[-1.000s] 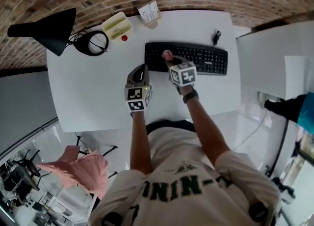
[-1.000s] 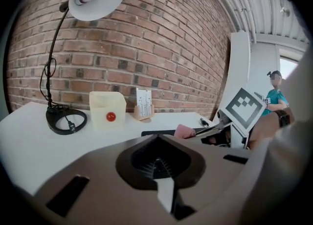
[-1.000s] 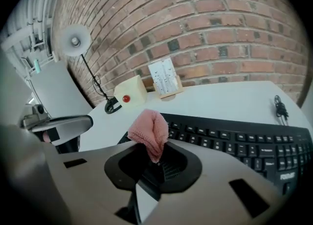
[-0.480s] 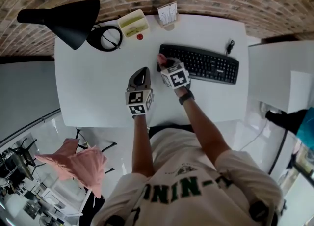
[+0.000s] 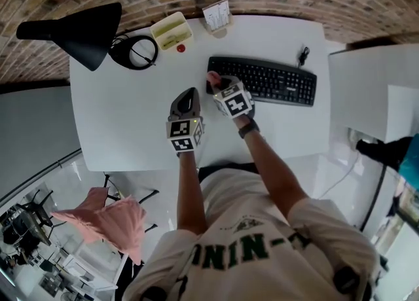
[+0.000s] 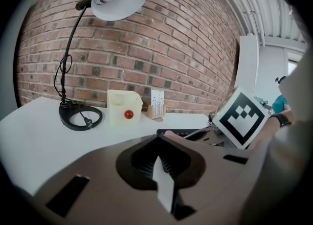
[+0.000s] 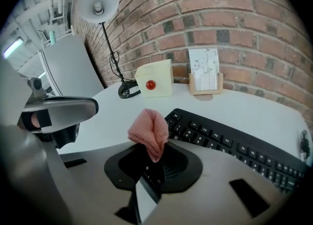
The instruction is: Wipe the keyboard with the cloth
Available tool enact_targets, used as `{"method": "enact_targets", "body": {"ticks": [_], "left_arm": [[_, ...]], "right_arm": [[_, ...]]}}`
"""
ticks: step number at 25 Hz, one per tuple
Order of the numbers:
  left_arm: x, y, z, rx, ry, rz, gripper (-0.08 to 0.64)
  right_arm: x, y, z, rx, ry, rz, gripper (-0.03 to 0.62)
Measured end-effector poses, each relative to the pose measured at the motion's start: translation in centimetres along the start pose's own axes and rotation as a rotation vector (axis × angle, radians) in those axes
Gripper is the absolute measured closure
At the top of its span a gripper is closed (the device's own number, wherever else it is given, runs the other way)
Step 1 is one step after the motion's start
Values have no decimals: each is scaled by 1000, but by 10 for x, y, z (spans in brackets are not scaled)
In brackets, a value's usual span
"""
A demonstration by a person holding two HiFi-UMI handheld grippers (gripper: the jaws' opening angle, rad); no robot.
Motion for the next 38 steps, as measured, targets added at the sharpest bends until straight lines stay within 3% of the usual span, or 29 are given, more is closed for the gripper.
{"method": "enact_targets", "body": {"ticks": [9,18,38], "left_arm": [[-9,-7,23,-40,-38,-30,558],[-11,-21,50,-100,-93,-72,558],[-27,-44,116,-226,-202,-154,558]], "right_arm": [[-23,19,14,-41,-7,-14,560],[-38,32,26,-42,-76,24,560],[-87,74,75,-138,-211,46,560]]}}
Point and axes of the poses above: the fingertips, and each gripper's own axes: y backward along the fingers, z to its right, x out of its top, the point moved 4 cm from there along y, backward along the fingers, and after that the axes turned 12 degrees about y, right-handed, at the moved point
